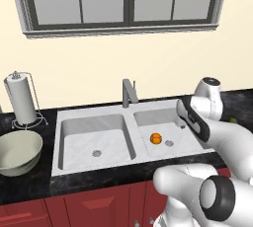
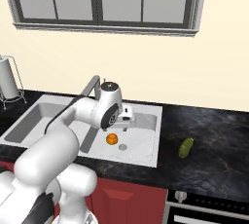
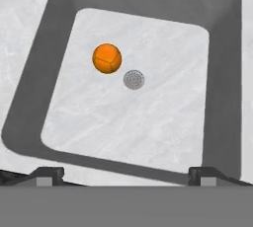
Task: Remove the cucumber and orange from the sink. Then move the bowl and cup from the counter to the sink for washing.
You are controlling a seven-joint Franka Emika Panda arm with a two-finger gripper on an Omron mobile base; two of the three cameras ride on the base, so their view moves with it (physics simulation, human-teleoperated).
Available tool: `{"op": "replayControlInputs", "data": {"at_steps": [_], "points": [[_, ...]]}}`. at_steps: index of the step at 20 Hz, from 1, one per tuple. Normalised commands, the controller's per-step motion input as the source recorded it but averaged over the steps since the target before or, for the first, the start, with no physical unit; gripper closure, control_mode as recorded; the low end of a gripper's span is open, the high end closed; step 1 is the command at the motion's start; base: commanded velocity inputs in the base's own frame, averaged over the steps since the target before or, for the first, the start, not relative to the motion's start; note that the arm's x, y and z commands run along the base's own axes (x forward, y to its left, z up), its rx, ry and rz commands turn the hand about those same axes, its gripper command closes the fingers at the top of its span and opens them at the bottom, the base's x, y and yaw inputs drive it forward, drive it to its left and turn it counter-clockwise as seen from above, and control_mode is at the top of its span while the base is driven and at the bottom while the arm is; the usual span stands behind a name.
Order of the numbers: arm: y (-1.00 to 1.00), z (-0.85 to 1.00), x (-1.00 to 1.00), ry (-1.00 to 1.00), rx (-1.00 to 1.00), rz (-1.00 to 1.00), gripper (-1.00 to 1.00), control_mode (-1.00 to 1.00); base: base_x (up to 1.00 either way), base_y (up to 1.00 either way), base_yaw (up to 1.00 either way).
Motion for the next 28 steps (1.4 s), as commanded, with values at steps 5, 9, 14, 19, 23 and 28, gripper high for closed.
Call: {"op": "replayControlInputs", "data": {"at_steps": [5,9,14,19,23,28], "points": [[0.27,0.00,0.09,-0.01,0.05,0.10,-1.00,-1.00,0.00,0.00,0.00],[0.24,-0.01,0.21,0.00,0.02,0.06,-1.00,-1.00,0.00,0.00,0.00],[0.17,-0.06,0.31,0.00,0.00,0.03,-1.00,-1.00,0.00,0.00,0.00],[0.08,-0.07,0.34,0.00,0.00,0.04,-1.00,-1.00,0.00,0.00,0.00],[0.06,-0.10,0.33,0.00,0.00,0.06,-1.00,-1.00,0.00,0.00,0.00],[0.06,-0.13,0.34,0.04,0.00,0.08,-1.00,-1.00,0.00,0.00,0.00]]}}
